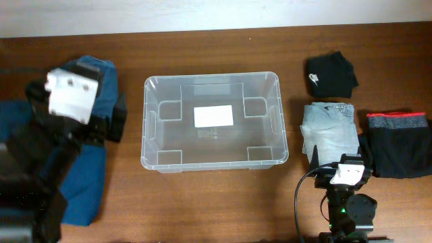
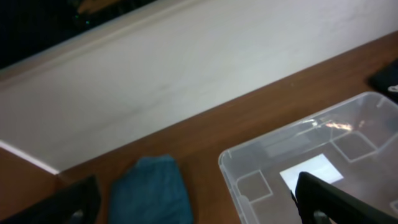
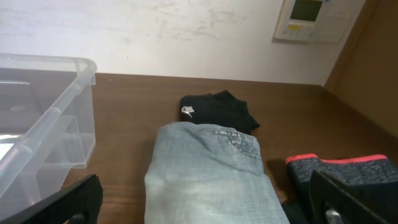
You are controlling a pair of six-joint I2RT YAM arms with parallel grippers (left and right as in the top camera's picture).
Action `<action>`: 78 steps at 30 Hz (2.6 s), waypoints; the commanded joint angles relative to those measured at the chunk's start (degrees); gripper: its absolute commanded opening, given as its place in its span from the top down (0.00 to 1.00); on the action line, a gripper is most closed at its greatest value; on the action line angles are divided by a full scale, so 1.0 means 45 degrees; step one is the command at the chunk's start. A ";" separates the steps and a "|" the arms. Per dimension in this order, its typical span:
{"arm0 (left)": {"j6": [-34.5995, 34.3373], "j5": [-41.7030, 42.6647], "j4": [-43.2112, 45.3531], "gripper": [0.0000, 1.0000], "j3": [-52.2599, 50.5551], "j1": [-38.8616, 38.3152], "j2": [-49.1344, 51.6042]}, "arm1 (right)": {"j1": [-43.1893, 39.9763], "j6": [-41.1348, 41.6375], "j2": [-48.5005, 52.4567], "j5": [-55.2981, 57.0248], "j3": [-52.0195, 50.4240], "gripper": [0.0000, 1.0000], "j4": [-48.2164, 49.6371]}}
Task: Pack container
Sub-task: 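Move the left gripper over the top folded blue jeans, then lower the left gripper and pinch the top blue jeans' edge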
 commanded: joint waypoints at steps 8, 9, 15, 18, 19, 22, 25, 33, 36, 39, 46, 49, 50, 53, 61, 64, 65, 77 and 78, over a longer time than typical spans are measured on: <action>-0.0102 0.0549 -0.0325 0.00 0.2453 0.2535 0.2093 | -0.0107 0.0049 0.0010 0.0296 0.0024 0.01 -0.0228; -0.0102 0.0724 -0.0457 0.00 0.2453 0.2531 0.2186 | -0.0107 0.0049 0.0010 0.0296 0.0024 0.02 -0.0228; -0.0102 0.0903 -0.1171 0.00 0.2429 0.2531 0.2856 | -0.0107 0.0049 0.0010 0.0296 0.0024 0.02 -0.0228; -0.0087 0.0855 -0.1384 0.00 0.2429 0.2535 0.3050 | -0.0107 0.0049 0.0010 0.0296 0.0024 0.01 -0.0228; -0.0092 0.0636 -0.1360 0.00 0.2424 0.2535 0.3099 | -0.0107 0.0049 0.0010 0.0291 0.0024 0.02 -0.0228; -0.0937 -0.1268 -0.1166 0.00 0.2419 0.2535 0.3434 | -0.0107 0.0049 0.0010 0.0296 0.0024 0.02 -0.0228; -0.3473 -0.4575 -0.0986 0.01 0.2419 0.2535 0.4192 | -0.0107 0.0049 0.0010 0.0291 0.0024 0.02 -0.0228; -0.4983 -0.6227 -0.0651 0.00 0.2419 0.2531 0.7145 | -0.0107 0.0049 0.0010 0.0296 0.0024 0.02 -0.0228; -0.4979 -0.5960 -0.0418 0.01 0.2419 0.2531 0.8145 | -0.0107 0.0049 0.0010 0.0296 0.0024 0.02 -0.0228; -0.4979 -0.4609 -0.0117 0.01 0.2419 0.2531 0.8966 | -0.0107 0.0049 0.0010 0.0291 0.0024 0.02 -0.0228; -0.4833 -0.3973 0.0903 0.00 0.2419 0.2531 1.0477 | -0.0107 0.0049 0.0010 0.0291 0.0024 0.02 -0.0228; -0.4838 -0.5163 0.1127 0.01 0.2419 0.2487 1.1123 | -0.0107 0.0049 0.0010 0.0296 0.0024 0.02 -0.0228; -0.4833 -0.5333 0.1132 0.00 0.2419 0.2443 1.1307 | -0.0107 0.0049 0.0010 0.0296 0.0024 0.01 -0.0228; -0.4838 -0.5736 0.1127 0.01 0.2419 0.2229 1.1982 | -0.0107 0.0049 0.0010 0.0296 0.0024 0.01 -0.0228; -0.4843 -0.7412 0.1462 0.00 0.2419 0.1345 1.3357 | -0.0107 0.0049 0.0010 0.0296 0.0024 0.02 -0.0228; -0.4828 -0.7499 0.1603 0.00 0.2419 0.1103 1.3760 | -0.0107 0.0049 0.0010 0.0296 0.0024 0.01 -0.0228; -0.4828 -0.7499 0.1651 0.00 0.2419 0.1044 1.3891 | -0.0107 0.0049 0.0010 0.0296 0.0024 0.02 -0.0228; -0.4838 -0.7800 0.1593 0.01 0.2395 0.0923 1.5392 | -0.0107 0.0049 0.0010 0.0296 0.0024 0.01 -0.0228; -0.4838 -0.7834 0.1608 0.01 0.2395 0.0913 1.5499 | -0.0107 0.0049 0.0010 0.0296 0.0024 0.02 -0.0228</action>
